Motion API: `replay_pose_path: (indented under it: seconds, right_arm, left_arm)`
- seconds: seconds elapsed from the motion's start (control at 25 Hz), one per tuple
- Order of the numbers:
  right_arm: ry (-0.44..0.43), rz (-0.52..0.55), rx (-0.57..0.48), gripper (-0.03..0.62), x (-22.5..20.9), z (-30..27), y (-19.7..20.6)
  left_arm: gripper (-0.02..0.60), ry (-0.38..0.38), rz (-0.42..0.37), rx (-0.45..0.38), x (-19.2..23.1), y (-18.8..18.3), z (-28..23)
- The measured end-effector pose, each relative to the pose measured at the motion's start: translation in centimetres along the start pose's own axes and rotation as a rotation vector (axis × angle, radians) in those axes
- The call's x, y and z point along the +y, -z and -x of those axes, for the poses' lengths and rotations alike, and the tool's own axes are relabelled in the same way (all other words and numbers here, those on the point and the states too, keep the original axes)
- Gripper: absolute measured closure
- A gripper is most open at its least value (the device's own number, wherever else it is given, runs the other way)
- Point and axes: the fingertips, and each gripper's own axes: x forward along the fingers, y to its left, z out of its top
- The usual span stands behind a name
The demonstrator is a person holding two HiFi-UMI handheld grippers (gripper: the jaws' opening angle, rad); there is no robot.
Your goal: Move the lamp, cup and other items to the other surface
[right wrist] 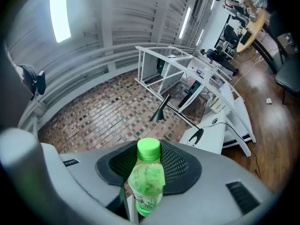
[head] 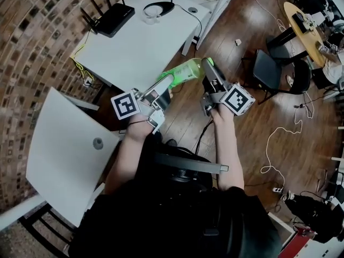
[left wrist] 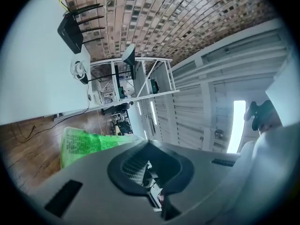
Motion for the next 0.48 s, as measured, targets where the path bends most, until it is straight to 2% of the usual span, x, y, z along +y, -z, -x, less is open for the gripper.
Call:
replay_pose_path:
  seconds: [0.2, 0.48]
  right_arm:
    - [0.011, 0.038, 0.009, 0.416, -1.8, -5.9, -2.3]
    - [0.024, 0.041, 0.035, 0.416, -4.0, -13.6, -1.9]
  left_arm:
    - [0.575, 0.031, 0.002, -0.007, 1.7, -5.7, -3.0]
    - [0.575, 0.027, 0.029, -0.02, 4.9, -12.1, -3.9]
